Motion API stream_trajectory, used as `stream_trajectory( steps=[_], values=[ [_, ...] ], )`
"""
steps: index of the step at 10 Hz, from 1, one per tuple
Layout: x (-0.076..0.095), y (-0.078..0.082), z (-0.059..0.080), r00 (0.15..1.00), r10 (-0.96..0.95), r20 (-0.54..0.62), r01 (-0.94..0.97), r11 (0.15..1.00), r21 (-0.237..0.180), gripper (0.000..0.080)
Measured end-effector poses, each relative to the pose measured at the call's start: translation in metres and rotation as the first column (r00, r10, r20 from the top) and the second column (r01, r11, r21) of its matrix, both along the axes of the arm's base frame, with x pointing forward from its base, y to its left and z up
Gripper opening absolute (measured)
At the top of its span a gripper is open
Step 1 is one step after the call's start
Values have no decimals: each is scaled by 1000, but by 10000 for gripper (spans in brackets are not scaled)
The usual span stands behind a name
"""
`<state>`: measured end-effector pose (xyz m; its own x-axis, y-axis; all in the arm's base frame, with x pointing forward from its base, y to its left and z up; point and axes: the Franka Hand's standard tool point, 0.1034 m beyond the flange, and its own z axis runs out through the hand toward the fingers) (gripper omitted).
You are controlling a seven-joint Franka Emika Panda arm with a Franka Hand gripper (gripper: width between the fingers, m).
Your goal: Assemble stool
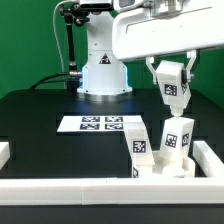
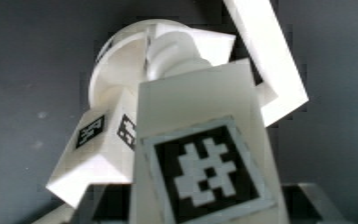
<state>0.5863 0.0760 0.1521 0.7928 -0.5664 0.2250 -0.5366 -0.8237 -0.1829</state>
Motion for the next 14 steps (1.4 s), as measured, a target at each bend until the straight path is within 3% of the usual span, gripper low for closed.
stream_trajectory(
  steps=[2,3,6,8,10,11,14],
  values=[
    [27,-7,12,998,52,21,-51,998,-23,324],
    [33,-9,6,998,58,35,-57,998,-34,324],
    [33,-6,5,997,54,56,-52,998,-37,324],
    [38,9,2,983,51,174,-41,998,-55,324],
    [53,24,-8,967,88,239,-69,994,-90,324],
    [69,27,-8,960,119,253,-93,990,-110,324],
    [71,27,-9,958,136,253,-108,987,-121,324]
  ],
)
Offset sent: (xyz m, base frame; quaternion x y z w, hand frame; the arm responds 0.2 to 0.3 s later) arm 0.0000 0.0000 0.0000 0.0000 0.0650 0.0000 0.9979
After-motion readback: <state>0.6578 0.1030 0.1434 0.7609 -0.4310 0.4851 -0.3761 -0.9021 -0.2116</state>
